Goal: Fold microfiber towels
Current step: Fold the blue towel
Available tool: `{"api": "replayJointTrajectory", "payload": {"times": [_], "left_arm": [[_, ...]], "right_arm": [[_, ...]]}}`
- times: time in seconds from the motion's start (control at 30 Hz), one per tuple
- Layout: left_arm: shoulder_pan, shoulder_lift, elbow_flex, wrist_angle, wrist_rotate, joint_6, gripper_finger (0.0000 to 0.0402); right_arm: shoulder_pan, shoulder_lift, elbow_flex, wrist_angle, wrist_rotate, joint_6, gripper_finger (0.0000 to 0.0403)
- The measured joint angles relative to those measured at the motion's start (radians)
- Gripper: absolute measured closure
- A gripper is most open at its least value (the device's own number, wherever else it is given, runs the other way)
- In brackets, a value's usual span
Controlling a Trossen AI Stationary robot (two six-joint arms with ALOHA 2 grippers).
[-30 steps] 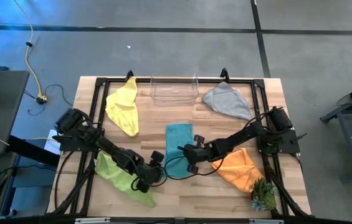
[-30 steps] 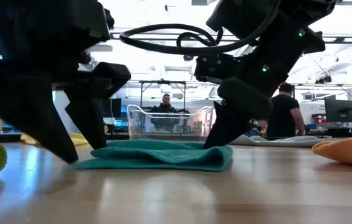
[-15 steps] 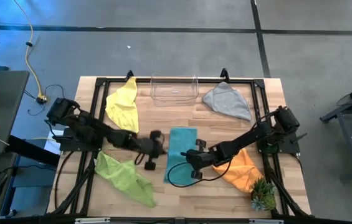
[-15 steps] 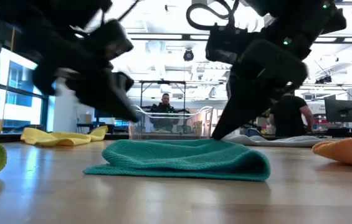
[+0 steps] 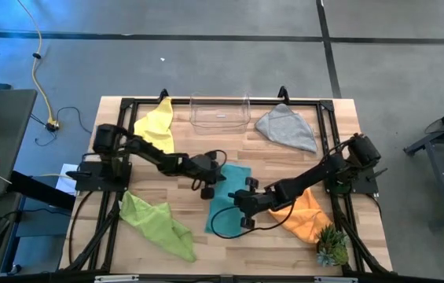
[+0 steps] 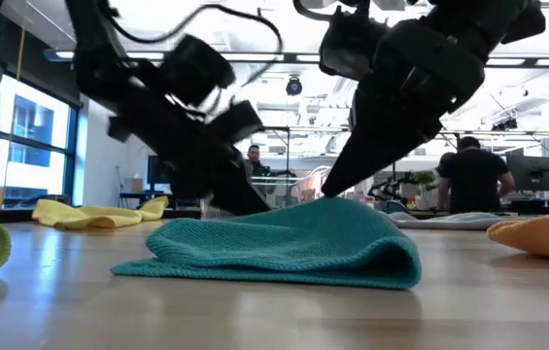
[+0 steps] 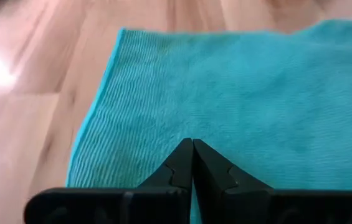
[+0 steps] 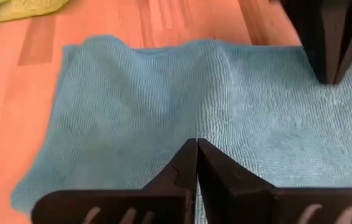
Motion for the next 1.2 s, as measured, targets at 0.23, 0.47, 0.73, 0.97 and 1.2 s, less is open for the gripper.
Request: {"api": "replayJointTrajectory", "payload": {"times": [0.23,0.47,0.73,0.97,1.2], "left_arm": [[0.050,0.087,0.045,0.029,-0.051,-0.010,0.0401],[0.097,0.090,0.043,0.024,-0.117,-0.050,0.0402],[0.127,0.092,0.041,0.038,-0.137,-0.065,0.0402],[0.133,0.092,0.040,0.046,-0.129,-0.070,0.0402],[0.133,0.093,0.039,0.050,-0.124,-0.070,0.0402]], "right_arm": [[0.006,-0.024,0.000,-0.014,-0.051,0.023,0.0358],[0.010,-0.036,0.000,0.011,-0.051,0.070,0.0277],[0.019,0.066,0.000,0.285,-0.048,-0.013,0.0325],[0.034,0.113,0.002,0.266,-0.046,-0.026,0.0296],[0.032,0.167,0.090,0.096,0.010,-0.038,0.0284]]}}
